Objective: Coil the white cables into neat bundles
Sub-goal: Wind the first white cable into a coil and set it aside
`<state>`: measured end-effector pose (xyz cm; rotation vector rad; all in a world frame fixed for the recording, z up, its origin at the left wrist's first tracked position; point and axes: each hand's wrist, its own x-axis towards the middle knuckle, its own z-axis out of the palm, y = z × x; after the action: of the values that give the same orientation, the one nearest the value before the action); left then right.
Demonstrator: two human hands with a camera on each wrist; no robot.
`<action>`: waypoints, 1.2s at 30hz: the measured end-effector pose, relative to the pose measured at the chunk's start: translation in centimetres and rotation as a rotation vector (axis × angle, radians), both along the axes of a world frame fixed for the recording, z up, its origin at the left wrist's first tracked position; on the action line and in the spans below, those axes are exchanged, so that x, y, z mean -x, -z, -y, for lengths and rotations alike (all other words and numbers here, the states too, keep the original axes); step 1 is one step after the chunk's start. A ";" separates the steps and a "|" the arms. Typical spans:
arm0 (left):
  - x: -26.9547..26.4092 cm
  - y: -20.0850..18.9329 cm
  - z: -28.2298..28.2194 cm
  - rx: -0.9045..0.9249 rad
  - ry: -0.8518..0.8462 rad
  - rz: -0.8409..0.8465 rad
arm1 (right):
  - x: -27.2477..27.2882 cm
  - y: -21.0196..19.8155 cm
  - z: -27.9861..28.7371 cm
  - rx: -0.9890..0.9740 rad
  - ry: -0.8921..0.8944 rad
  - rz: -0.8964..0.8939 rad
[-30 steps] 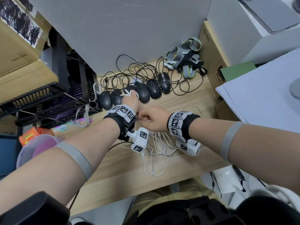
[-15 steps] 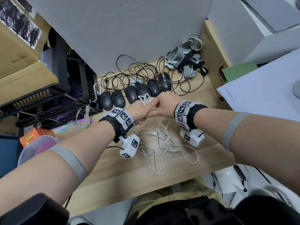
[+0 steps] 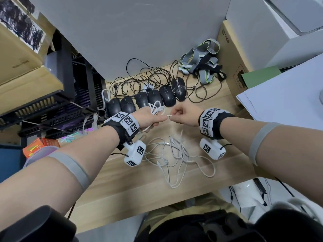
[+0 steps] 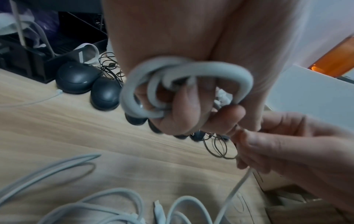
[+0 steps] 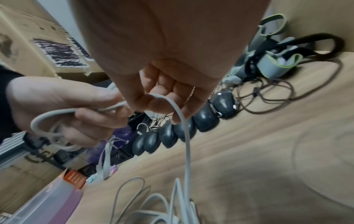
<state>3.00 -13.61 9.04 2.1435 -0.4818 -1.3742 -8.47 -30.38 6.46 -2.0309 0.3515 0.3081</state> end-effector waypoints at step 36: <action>2.7 -1.6 3.2 -0.024 -0.673 -0.005 | -0.2 -1.9 -7.1 0.271 -0.255 -0.096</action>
<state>0.32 -16.77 10.69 2.0403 0.2522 -0.9944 -8.27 -23.24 8.33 -2.3379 0.2007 0.5407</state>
